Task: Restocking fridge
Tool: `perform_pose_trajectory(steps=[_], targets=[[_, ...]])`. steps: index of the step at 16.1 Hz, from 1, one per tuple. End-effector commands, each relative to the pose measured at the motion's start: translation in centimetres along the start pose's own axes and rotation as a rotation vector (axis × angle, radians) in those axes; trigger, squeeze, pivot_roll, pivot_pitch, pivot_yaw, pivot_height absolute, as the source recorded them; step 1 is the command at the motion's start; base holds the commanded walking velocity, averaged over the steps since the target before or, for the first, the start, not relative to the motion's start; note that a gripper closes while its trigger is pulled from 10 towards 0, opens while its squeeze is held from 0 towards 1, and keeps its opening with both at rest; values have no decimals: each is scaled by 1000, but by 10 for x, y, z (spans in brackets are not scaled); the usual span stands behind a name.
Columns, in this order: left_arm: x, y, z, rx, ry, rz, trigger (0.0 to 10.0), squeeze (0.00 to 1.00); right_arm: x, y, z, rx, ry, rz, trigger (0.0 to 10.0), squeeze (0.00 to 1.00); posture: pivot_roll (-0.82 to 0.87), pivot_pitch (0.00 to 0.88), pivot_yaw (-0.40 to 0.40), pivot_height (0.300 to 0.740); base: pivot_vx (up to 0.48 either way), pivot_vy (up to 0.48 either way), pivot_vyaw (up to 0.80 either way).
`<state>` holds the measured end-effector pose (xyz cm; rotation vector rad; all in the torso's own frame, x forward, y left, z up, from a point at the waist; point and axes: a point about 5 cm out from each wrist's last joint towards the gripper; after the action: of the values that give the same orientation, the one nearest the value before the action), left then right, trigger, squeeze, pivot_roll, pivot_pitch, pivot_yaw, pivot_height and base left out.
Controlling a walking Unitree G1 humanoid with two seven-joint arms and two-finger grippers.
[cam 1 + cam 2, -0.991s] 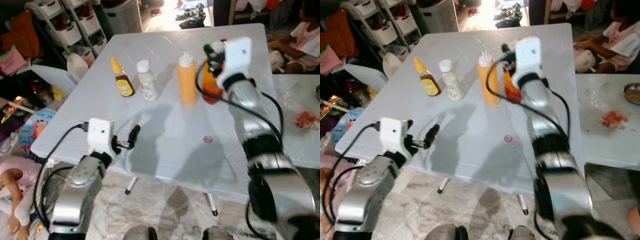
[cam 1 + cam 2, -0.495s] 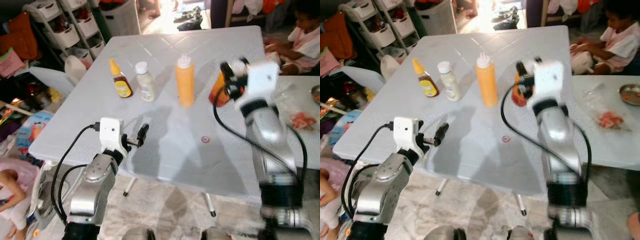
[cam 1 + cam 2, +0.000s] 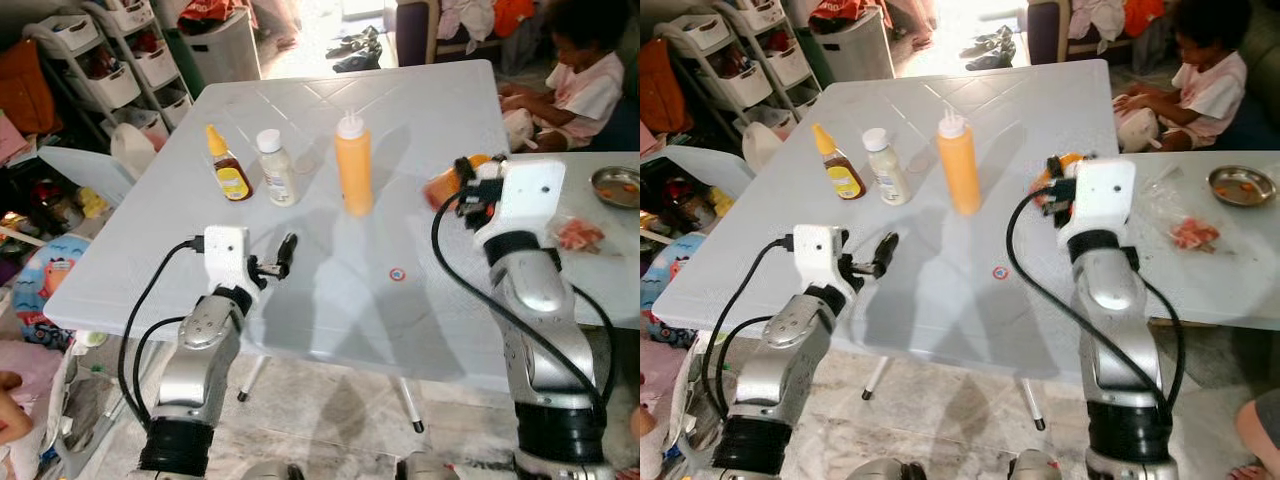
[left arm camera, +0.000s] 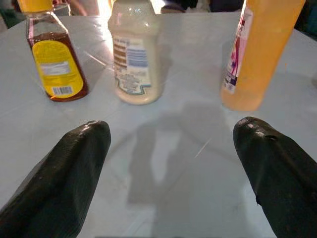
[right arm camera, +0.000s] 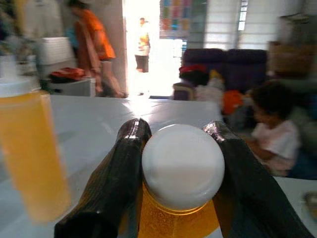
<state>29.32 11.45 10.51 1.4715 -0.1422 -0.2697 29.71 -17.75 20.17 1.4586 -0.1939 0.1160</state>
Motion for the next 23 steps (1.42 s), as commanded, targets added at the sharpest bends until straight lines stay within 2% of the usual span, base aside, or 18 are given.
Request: perform_pose_trajectory(steps=[1,3,4,5,7,11,14,16,19,20,22,23], targets=[[0,-1,-7,18,30,2,10000,0,3,2,1,-23,-50,-9,10000,0,-174,0,132,740,0,0,0],[-1,-2,-7,18,34,6,10000,0,5,-3,4,-58,-87,-35,10000,0,-156,0,115,740,0,0,0],[-3,-3,-6,14,41,8,10000,0,5,-5,-1,7,3,-54,10000,0,-150,0,107,740,0,0,0],[-4,-4,-7,12,49,9,10000,0,6,-1,-6,3,58,-18,10000,0,-146,0,100,740,0,0,0],[-5,-5,-8,9,59,10,10000,0,7,0,-8,-40,61,-2,10000,0,-142,0,95,740,0,0,0],[-5,-5,-9,12,63,15,10000,0,3,1,-11,33,104,2,10000,0,-140,0,97,740,0,0,0],[-4,-4,-9,21,63,17,10000,0,11,14,-12,-30,72,75,10000,0,-141,0,101,740,0,0,0],[-1,-2,-10,23,72,25,10000,0,21,26,-23,27,110,108,10000,0,-132,0,99,740,0,0,0],[1,0,-11,27,78,30,10000,0,25,31,-33,44,143,120,10000,0,-125,0,95,740,0,0,0],[2,0,-12,31,80,33,10000,0,28,35,-41,104,153,116,10000,0,-123,0,94,740,0,0,0],[2,0,-12,35,81,32,10000,0,29,36,-46,124,152,104,10000,0,-123,0,94,740,0,0,0],[2,0,-12,42,78,27,10000,0,28,32,-55,265,166,37,10000,0,-121,0,95,740,0,0,0]])
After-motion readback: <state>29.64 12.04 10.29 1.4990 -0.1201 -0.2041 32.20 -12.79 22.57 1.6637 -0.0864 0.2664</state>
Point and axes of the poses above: a point about 5 cm out from each wrist's last joint towards the gripper, its own x axis pointing out of the wrist towards the gripper, its own y axis along the axis of the wrist's last joint, z = x × y, and after that the axes turned 3 degrees about x, right-handed
